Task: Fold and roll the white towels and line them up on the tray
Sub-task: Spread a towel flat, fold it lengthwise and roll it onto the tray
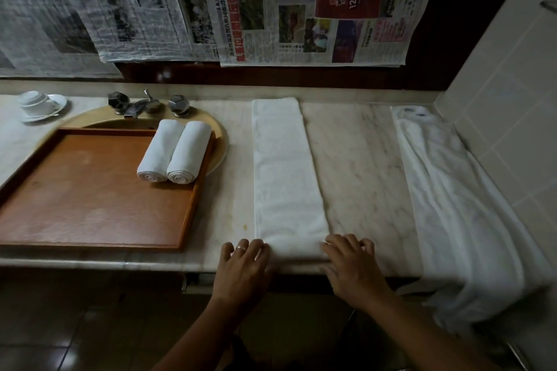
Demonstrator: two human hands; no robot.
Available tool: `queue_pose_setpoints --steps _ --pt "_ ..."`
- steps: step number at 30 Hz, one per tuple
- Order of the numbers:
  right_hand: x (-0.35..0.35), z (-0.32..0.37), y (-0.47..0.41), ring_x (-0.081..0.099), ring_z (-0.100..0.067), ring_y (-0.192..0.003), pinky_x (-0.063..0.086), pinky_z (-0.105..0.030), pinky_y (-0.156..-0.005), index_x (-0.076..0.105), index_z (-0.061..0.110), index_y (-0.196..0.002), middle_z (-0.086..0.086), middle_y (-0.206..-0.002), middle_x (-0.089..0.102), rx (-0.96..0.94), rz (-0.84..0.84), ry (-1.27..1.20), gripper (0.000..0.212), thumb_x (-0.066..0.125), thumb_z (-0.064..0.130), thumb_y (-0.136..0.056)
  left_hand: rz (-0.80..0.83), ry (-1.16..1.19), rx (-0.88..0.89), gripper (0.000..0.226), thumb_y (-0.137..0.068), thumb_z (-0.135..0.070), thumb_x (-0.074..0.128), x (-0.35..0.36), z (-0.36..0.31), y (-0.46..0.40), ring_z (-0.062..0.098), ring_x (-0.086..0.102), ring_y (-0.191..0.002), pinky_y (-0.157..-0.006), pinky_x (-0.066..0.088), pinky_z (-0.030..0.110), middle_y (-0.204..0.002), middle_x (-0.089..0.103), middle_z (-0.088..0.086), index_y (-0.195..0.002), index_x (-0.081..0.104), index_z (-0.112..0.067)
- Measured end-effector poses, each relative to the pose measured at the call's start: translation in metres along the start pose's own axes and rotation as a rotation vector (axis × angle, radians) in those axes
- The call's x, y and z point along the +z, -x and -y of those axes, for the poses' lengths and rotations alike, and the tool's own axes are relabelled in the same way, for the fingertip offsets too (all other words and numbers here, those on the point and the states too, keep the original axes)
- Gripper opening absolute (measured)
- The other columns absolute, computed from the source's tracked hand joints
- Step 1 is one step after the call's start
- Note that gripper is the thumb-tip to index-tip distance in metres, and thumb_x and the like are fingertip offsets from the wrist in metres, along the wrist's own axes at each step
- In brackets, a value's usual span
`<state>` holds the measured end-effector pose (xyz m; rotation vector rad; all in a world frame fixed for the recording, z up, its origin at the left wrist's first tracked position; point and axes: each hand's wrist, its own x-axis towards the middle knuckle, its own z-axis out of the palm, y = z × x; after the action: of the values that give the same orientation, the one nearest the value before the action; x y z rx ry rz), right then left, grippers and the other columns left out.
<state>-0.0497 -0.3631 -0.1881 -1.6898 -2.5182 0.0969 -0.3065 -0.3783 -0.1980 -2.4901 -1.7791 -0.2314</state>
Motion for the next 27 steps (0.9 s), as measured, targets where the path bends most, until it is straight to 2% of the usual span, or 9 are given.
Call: queue_pose_setpoints --steps 2,5,7,10,13,17,21,24,27 --pt "-0.001 -0.001 0.003 0.051 -0.017 -0.098 0.031 -0.038 -0.078 0.061 0.029 -0.103 0.01 -0.113 0.056 0.0 0.03 -0.029 0.035 0.073 0.043 -0.074 0.023 -0.017 0.029 0.035 -0.079 -0.041 0.056 0.0 -0.001 0.006 0.027 0.064 -0.086 -0.076 0.031 0.041 -0.106 0.064 0.003 -0.101 0.069 -0.017" --pt "-0.004 -0.005 0.0 0.046 -0.013 -0.093 0.021 -0.033 -0.073 0.055 0.033 -0.096 0.013 -0.103 0.054 -0.009 0.065 -0.053 0.041 0.082 0.041 -0.066 0.034 -0.01 0.055 0.037 -0.064 -0.025 0.085 -0.002 -0.003 0.009 0.025 0.064 -0.081 -0.074 0.029 0.04 -0.101 0.064 0.003 -0.097 0.068 -0.018" --pt "-0.008 -0.008 -0.002 0.049 -0.014 -0.093 0.021 -0.033 -0.073 0.053 0.033 -0.096 0.013 -0.102 0.052 -0.026 0.1 -0.062 0.04 0.081 0.037 -0.068 0.062 0.044 0.01 0.041 -0.061 -0.02 0.088 -0.004 -0.002 0.009 0.023 0.064 -0.082 -0.074 0.032 0.039 -0.101 0.066 0.0 -0.097 0.068 -0.022" --pt "-0.016 -0.01 -0.011 0.044 -0.012 -0.108 0.027 -0.034 -0.085 0.057 0.033 -0.109 0.017 -0.113 0.051 0.007 0.149 -0.121 0.022 0.063 0.035 -0.088 0.145 0.161 -0.121 0.036 -0.079 -0.032 0.075 -0.016 -0.002 0.007 0.021 0.058 -0.103 -0.082 0.038 0.04 -0.118 0.06 -0.008 -0.113 0.064 -0.033" --pt "-0.022 -0.01 -0.027 0.036 -0.014 -0.115 0.029 -0.036 -0.095 0.06 0.035 -0.118 0.016 -0.118 0.049 0.109 0.227 -0.188 0.024 0.052 0.037 -0.096 0.18 0.282 -0.214 0.032 -0.098 -0.045 0.05 -0.017 0.002 0.001 0.018 0.036 -0.119 -0.093 0.03 0.035 -0.133 0.041 -0.012 -0.129 0.054 -0.038" --pt "-0.027 -0.007 -0.045 0.04 -0.022 -0.117 0.032 -0.039 -0.094 0.064 0.031 -0.113 0.006 -0.118 0.055 0.249 0.364 -0.24 0.023 0.048 0.034 -0.097 0.278 0.428 -0.329 0.033 -0.101 -0.053 0.04 -0.017 0.009 -0.016 0.018 0.037 -0.119 -0.087 0.024 0.036 -0.126 0.05 -0.012 -0.122 0.061 -0.038" --pt "-0.033 -0.008 -0.06 0.059 -0.02 -0.095 0.039 -0.038 -0.091 0.064 0.023 -0.087 0.006 -0.093 0.066 0.454 0.413 -0.471 0.013 0.057 0.034 -0.087 0.334 0.507 -0.467 0.036 -0.103 -0.052 0.036 -0.018 0.011 -0.028 0.023 0.041 -0.119 -0.086 0.023 0.04 -0.109 0.058 -0.007 -0.103 0.067 -0.034" --pt "-0.033 -0.006 -0.066 0.055 -0.017 -0.099 0.035 -0.041 -0.096 0.06 0.028 -0.09 0.012 -0.097 0.063 0.6 0.356 -0.506 0.014 0.063 0.04 -0.083 0.202 0.52 -0.587 0.025 -0.097 -0.054 0.048 -0.016 0.005 -0.031 0.022 0.044 -0.118 -0.089 0.03 0.041 -0.109 0.061 -0.009 -0.105 0.064 -0.037" --pt "-0.025 0.001 -0.063 0.047 -0.021 -0.103 0.031 -0.038 -0.082 0.057 0.028 -0.085 0.009 -0.1 0.056 0.558 0.161 -0.279 0.013 0.06 0.041 -0.087 0.01 0.403 -0.56 0.013 -0.094 -0.046 0.058 -0.017 -0.001 -0.031 0.018 0.042 -0.113 -0.088 0.027 0.038 -0.109 0.053 -0.014 -0.102 0.063 -0.038"
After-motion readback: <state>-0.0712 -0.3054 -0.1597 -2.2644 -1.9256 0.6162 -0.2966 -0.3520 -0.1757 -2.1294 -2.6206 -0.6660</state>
